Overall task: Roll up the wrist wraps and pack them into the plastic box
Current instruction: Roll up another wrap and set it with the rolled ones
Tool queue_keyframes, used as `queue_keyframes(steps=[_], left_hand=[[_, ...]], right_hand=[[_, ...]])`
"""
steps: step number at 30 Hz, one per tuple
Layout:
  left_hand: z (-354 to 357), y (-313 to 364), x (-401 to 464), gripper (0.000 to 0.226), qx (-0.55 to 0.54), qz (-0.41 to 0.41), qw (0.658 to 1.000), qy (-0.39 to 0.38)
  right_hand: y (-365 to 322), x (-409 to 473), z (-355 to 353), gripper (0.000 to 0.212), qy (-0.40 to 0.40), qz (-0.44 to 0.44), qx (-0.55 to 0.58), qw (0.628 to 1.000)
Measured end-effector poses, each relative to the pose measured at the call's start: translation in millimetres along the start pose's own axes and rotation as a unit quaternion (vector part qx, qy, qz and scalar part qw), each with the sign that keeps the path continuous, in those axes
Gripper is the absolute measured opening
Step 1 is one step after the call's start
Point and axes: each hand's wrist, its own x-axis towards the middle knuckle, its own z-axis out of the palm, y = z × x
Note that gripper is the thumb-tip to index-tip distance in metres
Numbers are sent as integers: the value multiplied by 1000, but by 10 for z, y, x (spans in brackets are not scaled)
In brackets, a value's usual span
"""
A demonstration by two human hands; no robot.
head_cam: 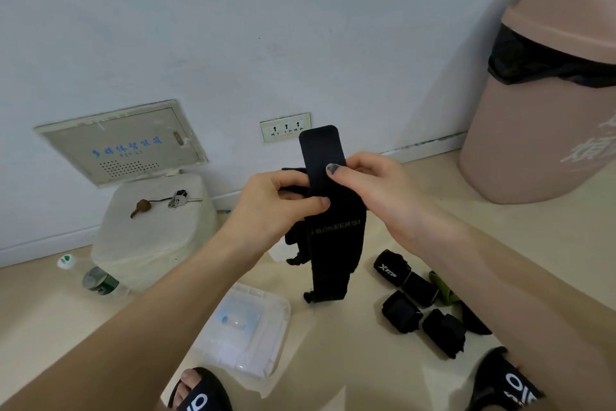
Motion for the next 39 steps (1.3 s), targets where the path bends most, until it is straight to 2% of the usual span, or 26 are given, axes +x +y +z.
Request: queue_keyframes(steps=[5,9,12,17,25,30,35,39], left_hand=[[-3,23,0,23,14,-14,1000,-16],[-93,8,53,20,9,-14,999,34],[-154,10,77,19,-6,10,997,71],[-161,-42,74,20,-41,25,994,94],[-101,-24,86,52,-98,6,993,67],[-68,4,86,42,-84,21,995,55],[-13,29,90,31,-93,41,992,80],[-9,-5,117,31,-111,40,987,110]], right_hand=[[-16,2,9,19,-11,-5,55,998],[-72,15,-78,18,16,15,147,989],[-75,15,-142,25,28,27,165,985],[-56,-34,-110,28,4,20,161,987],[-73,-104,-82,25,-16,10,168,986],[-31,-120,11,25,-19,21,152,988],[16,-136,61,28,-24,40,112,993],[38,-139,96,30,-19,46,85,995]])
